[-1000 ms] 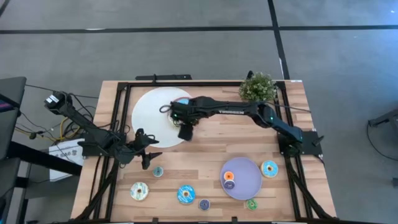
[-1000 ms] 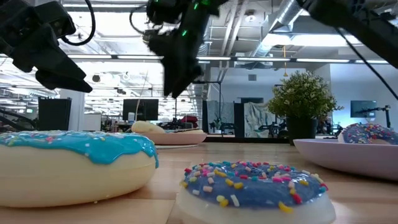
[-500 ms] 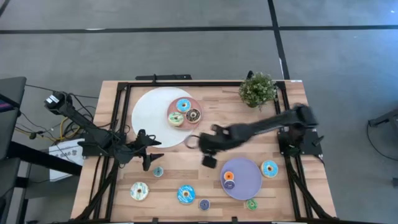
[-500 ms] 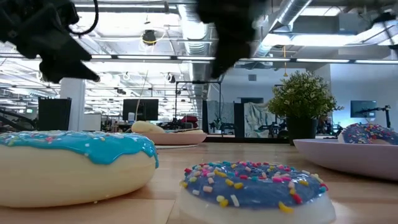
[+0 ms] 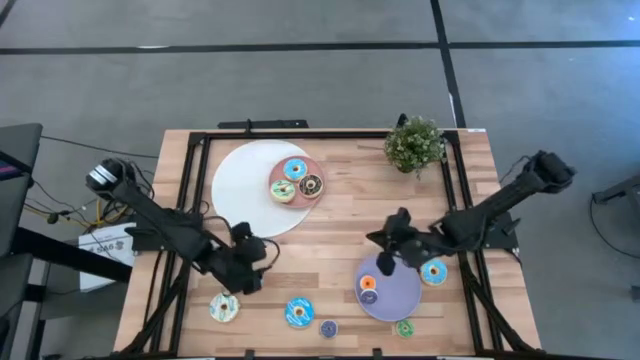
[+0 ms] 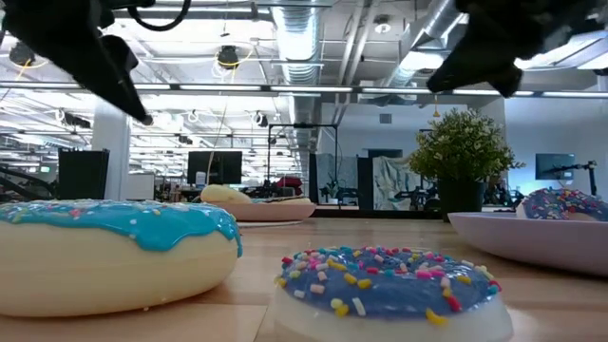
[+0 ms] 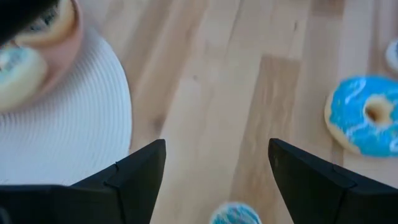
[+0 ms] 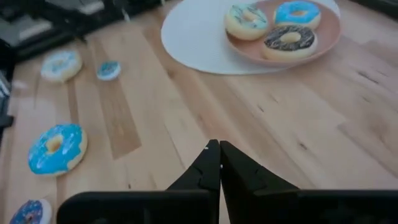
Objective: Pick & Place donuts
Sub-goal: Put the large white donut on the pink plate
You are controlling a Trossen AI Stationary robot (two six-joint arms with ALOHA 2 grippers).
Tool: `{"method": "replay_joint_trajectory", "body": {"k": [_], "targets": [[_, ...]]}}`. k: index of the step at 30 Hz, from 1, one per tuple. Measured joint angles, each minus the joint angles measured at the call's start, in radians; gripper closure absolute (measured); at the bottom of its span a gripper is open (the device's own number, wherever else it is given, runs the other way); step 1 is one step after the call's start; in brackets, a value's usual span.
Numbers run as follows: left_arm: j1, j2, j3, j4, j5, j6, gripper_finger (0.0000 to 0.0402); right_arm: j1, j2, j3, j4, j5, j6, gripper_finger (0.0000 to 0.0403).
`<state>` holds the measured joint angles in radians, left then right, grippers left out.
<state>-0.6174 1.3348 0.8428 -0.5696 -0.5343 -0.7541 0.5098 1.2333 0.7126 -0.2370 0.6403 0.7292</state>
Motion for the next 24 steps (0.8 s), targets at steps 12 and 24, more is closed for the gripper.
{"method": "replay_joint_trajectory", "body": {"k": [12, 24], "targets": [[-0.088, 0.177, 0.208, -0.384, 0.351, -0.558, 0.0123, 0.073, -0.036, -0.164, 0.159, 0.019, 0.014, 0.0402], [-0.301, 0.189, 0.2, -0.53, 0.447, -0.878, 0.0123, 0.073, -0.035, -0.177, 0.167, 0.019, 0.007, 0.0402]]}}
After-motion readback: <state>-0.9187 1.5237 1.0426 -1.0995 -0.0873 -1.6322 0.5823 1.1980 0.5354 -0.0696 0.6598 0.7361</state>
